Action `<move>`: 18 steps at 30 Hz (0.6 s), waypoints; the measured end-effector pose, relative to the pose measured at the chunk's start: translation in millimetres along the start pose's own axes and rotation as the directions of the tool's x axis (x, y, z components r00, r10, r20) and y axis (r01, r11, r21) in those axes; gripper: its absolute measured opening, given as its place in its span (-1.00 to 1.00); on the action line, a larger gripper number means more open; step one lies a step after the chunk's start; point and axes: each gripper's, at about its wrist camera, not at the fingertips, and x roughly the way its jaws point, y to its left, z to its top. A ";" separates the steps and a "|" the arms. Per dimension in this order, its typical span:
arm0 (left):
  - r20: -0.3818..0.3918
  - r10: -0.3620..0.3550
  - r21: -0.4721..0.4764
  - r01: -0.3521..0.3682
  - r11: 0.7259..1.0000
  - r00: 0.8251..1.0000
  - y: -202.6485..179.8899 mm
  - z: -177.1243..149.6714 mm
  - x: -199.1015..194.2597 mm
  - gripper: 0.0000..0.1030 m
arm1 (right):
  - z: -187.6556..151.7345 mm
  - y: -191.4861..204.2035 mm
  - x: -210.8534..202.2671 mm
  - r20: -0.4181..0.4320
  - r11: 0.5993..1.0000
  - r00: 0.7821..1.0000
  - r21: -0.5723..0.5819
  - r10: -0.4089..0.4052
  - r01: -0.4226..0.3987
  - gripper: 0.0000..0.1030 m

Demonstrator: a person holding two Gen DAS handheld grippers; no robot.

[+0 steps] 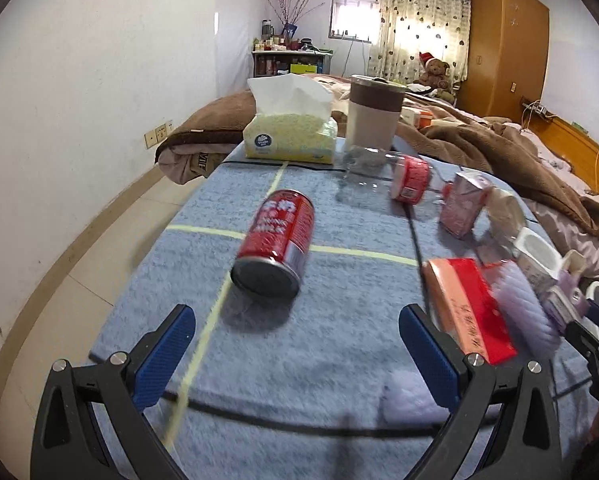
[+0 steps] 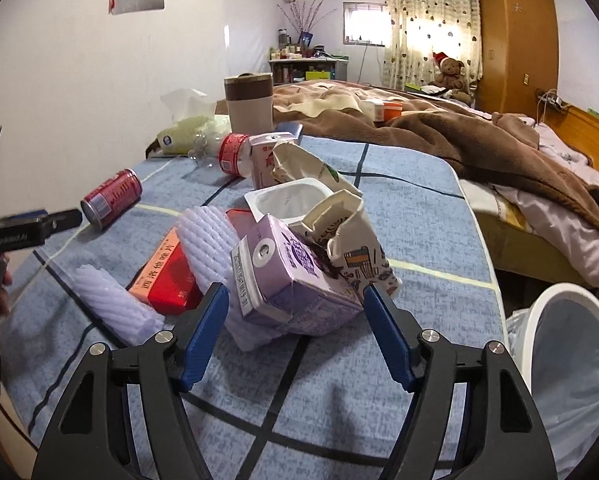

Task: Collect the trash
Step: 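Grasp the red DRINK MILK can with the left tool while the right tool grasps the purple milk carton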

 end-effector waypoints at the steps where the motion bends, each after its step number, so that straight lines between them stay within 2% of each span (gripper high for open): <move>1: 0.000 0.008 0.003 -0.008 1.000 1.000 2.4 2.3 2.9 1.00 | 1.1 0.9 2.0 0.000 1.000 1.000 -0.004 -0.003 0.003 0.22; 10: -0.024 0.035 0.009 -0.035 0.999 0.999 16.9 26.9 35.6 0.95 | 7.2 4.1 13.3 -0.022 1.000 1.000 -0.025 -0.009 0.009 0.14; 14: -0.046 0.036 0.013 -0.035 0.999 0.998 18.4 35.3 50.9 0.93 | 9.2 3.3 11.1 -0.009 1.000 1.000 -0.023 -0.014 0.014 0.04; 18: -0.069 0.018 0.028 -0.016 0.999 0.997 16.0 38.5 60.2 0.75 | 11.2 -0.8 10.5 0.001 1.000 1.000 0.010 -0.005 0.005 0.00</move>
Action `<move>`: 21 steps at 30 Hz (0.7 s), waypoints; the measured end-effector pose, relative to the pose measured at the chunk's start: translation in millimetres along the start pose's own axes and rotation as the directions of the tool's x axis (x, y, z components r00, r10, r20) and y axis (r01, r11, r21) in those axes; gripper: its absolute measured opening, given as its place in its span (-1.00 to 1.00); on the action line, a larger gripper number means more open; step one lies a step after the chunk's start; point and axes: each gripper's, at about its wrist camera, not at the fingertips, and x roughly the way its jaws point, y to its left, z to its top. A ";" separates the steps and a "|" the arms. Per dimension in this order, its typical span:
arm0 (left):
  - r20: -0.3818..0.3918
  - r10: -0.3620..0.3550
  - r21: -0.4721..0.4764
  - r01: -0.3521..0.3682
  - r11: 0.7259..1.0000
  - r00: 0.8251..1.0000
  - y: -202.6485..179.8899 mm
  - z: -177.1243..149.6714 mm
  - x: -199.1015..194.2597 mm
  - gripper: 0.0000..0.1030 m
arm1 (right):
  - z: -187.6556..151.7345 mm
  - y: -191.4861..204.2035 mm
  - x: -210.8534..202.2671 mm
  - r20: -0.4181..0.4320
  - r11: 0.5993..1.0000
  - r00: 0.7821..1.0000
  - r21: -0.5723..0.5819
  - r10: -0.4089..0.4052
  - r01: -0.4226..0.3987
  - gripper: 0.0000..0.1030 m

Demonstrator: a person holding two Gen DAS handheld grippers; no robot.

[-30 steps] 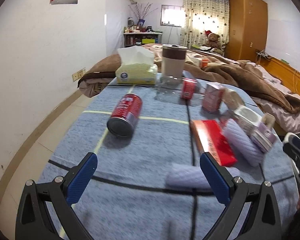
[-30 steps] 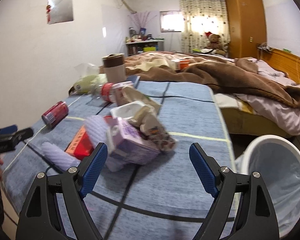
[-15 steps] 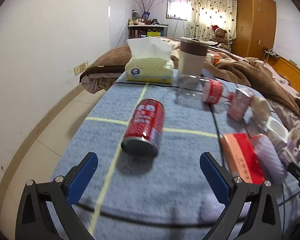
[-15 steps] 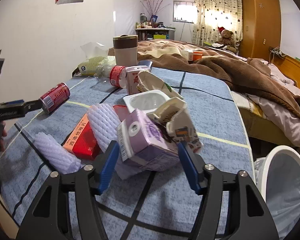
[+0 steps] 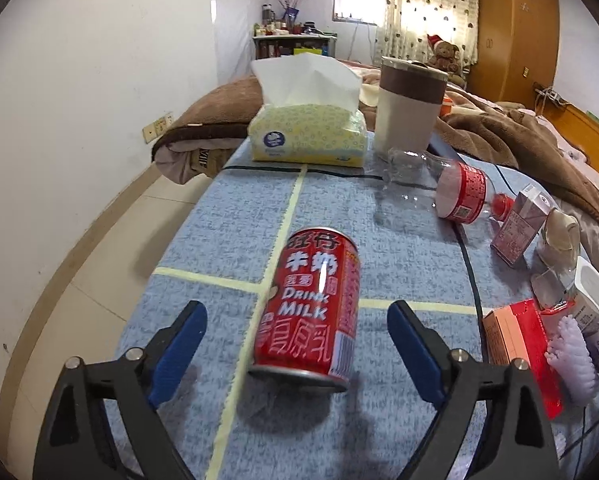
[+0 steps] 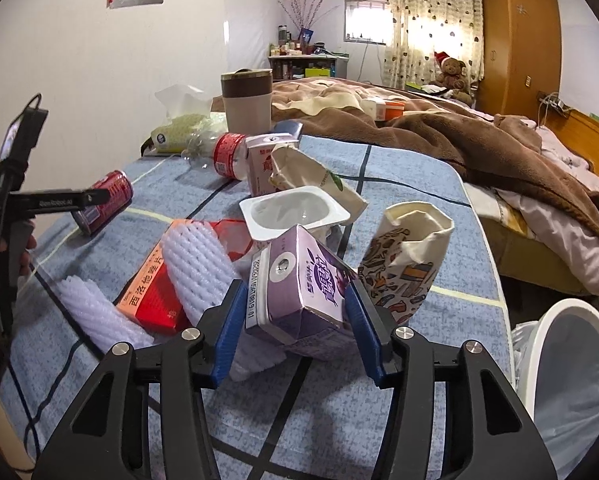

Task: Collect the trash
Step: 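Grasp the red DRINK MILK can with the left tool while the right tool grasps the purple milk carton, then carry the can and carton over the white bin with both tools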

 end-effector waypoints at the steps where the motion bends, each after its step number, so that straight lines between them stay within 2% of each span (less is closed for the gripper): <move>1: -0.008 -0.002 0.002 0.002 1.000 1.000 -0.8 0.4 2.6 0.70 | 0.5 -0.5 0.5 0.002 1.000 1.000 0.008 0.003 -0.003 -0.01; 3: -0.030 -0.002 0.010 0.002 1.000 1.000 -1.8 0.3 9.1 0.48 | 0.9 -3.1 -0.5 0.012 0.999 1.000 0.033 0.012 -0.013 -0.04; 10: -0.073 -0.010 0.022 0.012 1.000 0.997 -7.3 -1.6 18.8 0.13 | 1.1 -13.1 -5.5 0.035 0.994 0.999 0.106 0.033 -0.037 -0.14; 15: -0.067 -0.020 0.003 0.020 1.000 0.998 -4.7 -4.4 18.1 0.11 | -0.5 -20.0 -6.6 0.038 0.985 0.997 0.159 0.063 -0.069 -0.16; 21: -0.047 -0.067 -0.006 0.067 0.998 0.997 -9.1 -9.3 3.8 0.09 | -4.6 -29.9 -15.2 0.045 0.973 0.993 0.201 0.110 -0.117 -0.16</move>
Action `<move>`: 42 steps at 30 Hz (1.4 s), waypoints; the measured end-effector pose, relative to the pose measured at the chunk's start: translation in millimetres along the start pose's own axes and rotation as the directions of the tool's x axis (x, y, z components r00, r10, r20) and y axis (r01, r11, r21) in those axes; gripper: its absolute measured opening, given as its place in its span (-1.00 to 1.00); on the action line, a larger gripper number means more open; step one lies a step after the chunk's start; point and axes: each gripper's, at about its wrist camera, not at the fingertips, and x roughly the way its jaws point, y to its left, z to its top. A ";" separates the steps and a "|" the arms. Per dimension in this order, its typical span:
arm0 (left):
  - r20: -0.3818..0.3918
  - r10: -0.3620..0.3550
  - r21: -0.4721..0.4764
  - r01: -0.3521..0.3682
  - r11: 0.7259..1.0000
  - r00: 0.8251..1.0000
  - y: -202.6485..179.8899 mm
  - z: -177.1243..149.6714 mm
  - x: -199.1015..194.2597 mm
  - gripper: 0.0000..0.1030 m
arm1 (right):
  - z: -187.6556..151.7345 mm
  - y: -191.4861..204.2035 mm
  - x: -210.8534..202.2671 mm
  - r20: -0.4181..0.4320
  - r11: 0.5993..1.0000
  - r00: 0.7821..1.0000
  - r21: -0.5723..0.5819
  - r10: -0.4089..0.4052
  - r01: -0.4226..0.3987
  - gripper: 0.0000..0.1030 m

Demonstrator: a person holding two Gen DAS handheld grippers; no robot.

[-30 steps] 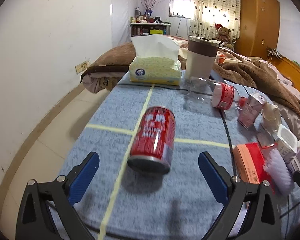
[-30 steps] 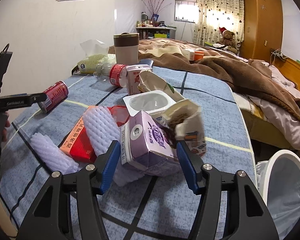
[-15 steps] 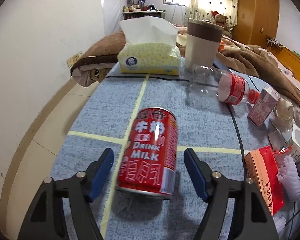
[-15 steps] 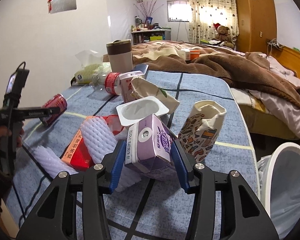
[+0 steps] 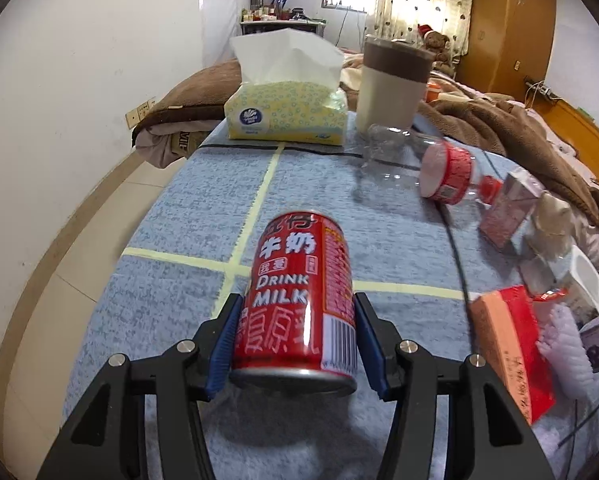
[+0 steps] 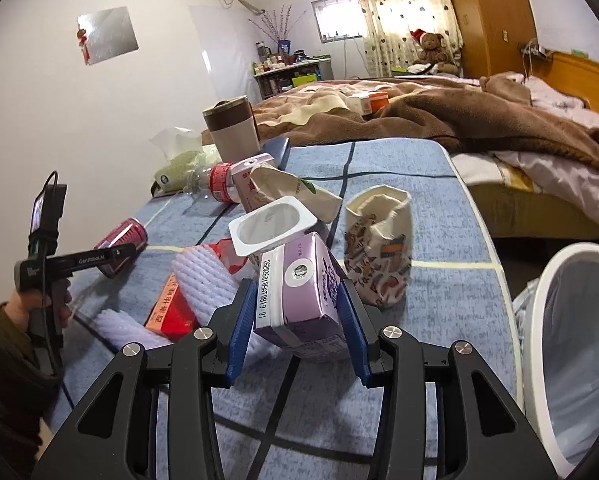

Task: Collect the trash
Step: 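Carry the can and carton over the white bin with both tools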

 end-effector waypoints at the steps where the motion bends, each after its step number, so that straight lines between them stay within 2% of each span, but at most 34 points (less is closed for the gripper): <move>1: 0.010 -0.014 -0.003 0.014 1.000 1.000 -1.6 -1.6 -5.0 0.09 | -0.9 -3.5 -2.8 0.000 1.000 1.000 0.015 0.010 -0.010 -0.16; 9: 0.041 -0.094 0.038 0.093 0.995 0.995 -29.5 -12.7 -32.2 0.06 | -4.6 -11.6 -15.4 0.013 0.999 1.000 0.050 0.012 -0.012 -0.16; 17: 0.001 -0.093 0.019 0.093 0.996 0.996 -36.5 -20.8 -22.0 0.06 | -7.6 -13.3 -14.5 0.003 0.999 1.000 0.052 0.013 -0.013 -0.16; 20: -0.022 -0.088 0.022 0.089 0.996 0.996 -38.0 -17.4 -13.2 0.21 | -9.4 -15.7 -12.0 -0.007 0.998 1.000 0.057 0.008 -0.007 -0.16; 26: -0.083 -0.060 0.033 0.063 0.997 0.995 -41.4 -21.4 6.2 0.21 | -15.2 -16.9 -13.2 -0.018 0.998 0.999 0.028 -0.048 0.048 -0.15; 29: -0.073 -0.053 0.041 0.056 0.998 0.996 -42.0 -21.8 3.4 0.05 | -15.3 -20.6 -9.1 -0.038 0.997 0.996 0.028 -0.075 0.077 -0.15; 35: -0.044 -0.047 0.039 0.049 0.998 0.998 -41.0 -23.9 -8.5 0.05 | -17.7 -23.8 -10.6 -0.024 0.995 0.995 0.019 -0.097 0.098 -0.21; 42: 0.030 -0.074 0.059 0.072 0.996 0.997 -52.7 -21.5 -45.9 0.05 | -15.3 -26.8 -26.6 0.020 0.997 0.997 0.034 -0.069 0.068 -0.22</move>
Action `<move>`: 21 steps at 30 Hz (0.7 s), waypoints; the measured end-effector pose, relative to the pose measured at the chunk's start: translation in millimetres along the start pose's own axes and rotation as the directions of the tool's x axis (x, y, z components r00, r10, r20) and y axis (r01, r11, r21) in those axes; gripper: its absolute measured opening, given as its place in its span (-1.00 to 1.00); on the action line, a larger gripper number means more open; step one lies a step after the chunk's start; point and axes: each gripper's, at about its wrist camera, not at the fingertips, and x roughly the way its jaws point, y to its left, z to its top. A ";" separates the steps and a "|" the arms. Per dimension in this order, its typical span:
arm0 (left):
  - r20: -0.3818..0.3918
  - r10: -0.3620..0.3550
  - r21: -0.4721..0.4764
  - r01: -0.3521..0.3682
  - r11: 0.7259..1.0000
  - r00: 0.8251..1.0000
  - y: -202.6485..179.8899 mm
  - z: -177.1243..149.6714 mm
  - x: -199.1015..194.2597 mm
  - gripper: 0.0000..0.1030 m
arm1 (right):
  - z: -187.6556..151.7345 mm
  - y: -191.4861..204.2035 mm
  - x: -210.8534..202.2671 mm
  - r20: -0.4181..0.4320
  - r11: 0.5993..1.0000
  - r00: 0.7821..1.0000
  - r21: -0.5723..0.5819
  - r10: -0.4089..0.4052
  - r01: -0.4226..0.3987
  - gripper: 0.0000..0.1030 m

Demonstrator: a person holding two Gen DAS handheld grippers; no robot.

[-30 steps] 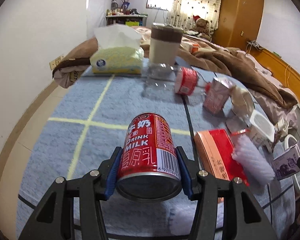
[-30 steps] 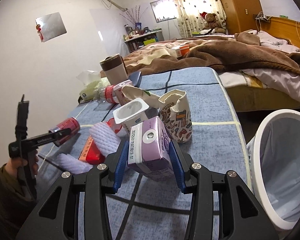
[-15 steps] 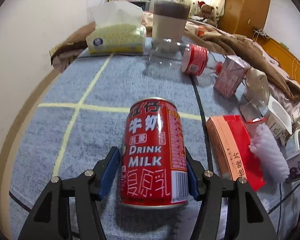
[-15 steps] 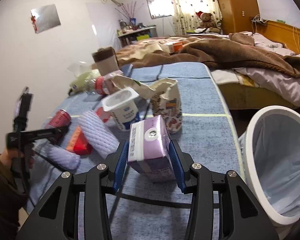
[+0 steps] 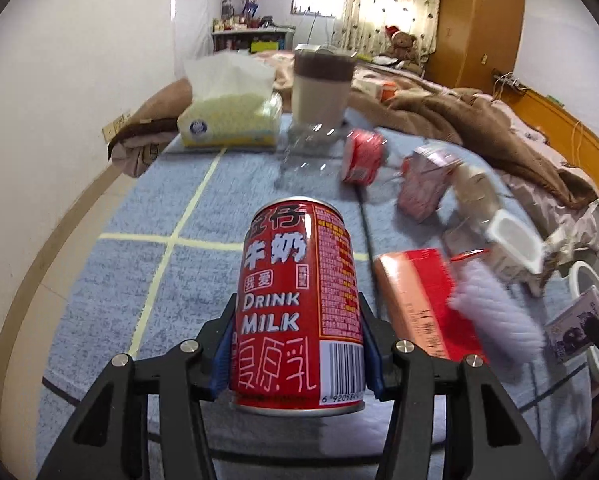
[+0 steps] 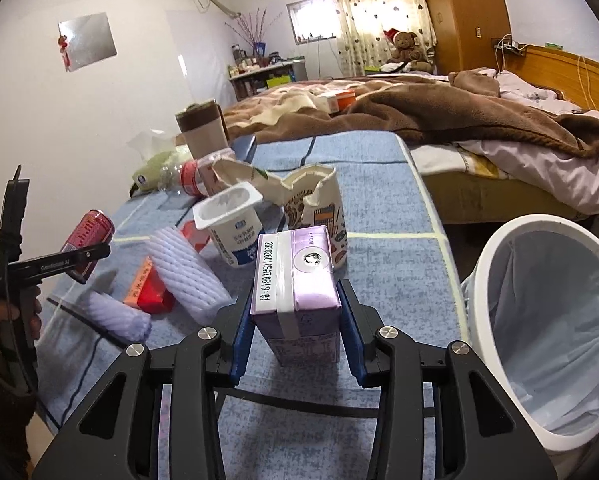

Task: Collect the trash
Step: 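Carry the can and carton over the white bin with both tools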

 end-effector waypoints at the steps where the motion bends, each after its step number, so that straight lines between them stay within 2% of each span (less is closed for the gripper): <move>1: 0.010 -0.007 0.008 0.007 1.000 1.000 -4.2 0.5 -5.9 0.05 | 0.7 0.0 -1.8 0.006 1.000 1.000 0.001 0.002 -0.002 -0.22; 10: 0.051 -0.130 0.109 0.123 0.986 0.990 -68.2 0.2 -46.0 0.05 | 8.5 -20.9 -41.0 0.082 1.000 0.997 0.022 -0.007 0.005 -0.22; 21: 0.040 -0.276 0.228 0.260 0.938 0.960 -160.6 -5.1 -62.0 0.05 | 11.2 -61.2 -68.6 0.125 0.993 0.987 0.069 -0.100 0.092 -0.22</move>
